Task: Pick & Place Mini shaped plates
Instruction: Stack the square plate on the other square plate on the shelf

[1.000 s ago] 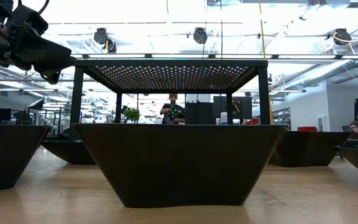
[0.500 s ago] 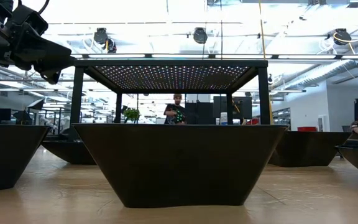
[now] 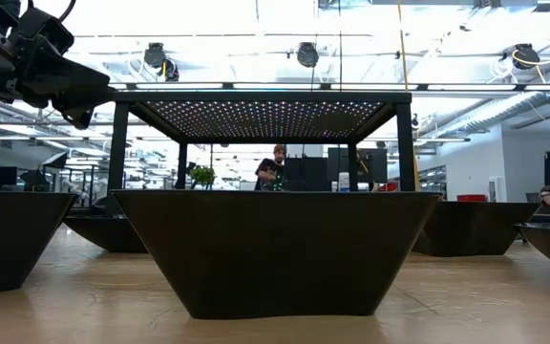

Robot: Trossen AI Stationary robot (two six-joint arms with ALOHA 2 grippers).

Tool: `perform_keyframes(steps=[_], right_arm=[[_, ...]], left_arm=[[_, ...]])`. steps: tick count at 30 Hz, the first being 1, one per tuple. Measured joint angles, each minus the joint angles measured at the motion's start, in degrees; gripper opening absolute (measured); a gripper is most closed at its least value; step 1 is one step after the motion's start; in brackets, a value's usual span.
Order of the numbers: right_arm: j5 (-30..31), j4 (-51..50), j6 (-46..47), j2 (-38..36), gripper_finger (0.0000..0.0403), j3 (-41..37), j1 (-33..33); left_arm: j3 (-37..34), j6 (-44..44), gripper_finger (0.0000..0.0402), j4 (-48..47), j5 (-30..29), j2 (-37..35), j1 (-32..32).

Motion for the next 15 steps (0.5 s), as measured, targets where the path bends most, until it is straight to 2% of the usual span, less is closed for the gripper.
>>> perform_keyframes(steps=[4, 7, 15], right_arm=[[6.27, 2.94, -5.81, -0.01, 0.0000, 0.00, -2.45], [9.18, 8.59, -14.76, 0.22, 0.0000, 0.00, -6.05], [9.06, 35.80, -51.02, 0.21, 0.0000, 0.02, -18.72]], left_arm=[[0.00, 0.00, 0.0145, 0.00, 0.00, 0.00, -0.01], [0.00, 0.00, 0.0145, 0.00, 0.00, 0.00, -0.02], [0.00, -0.01, 0.0145, -0.01, 0.00, 0.00, -0.02]])
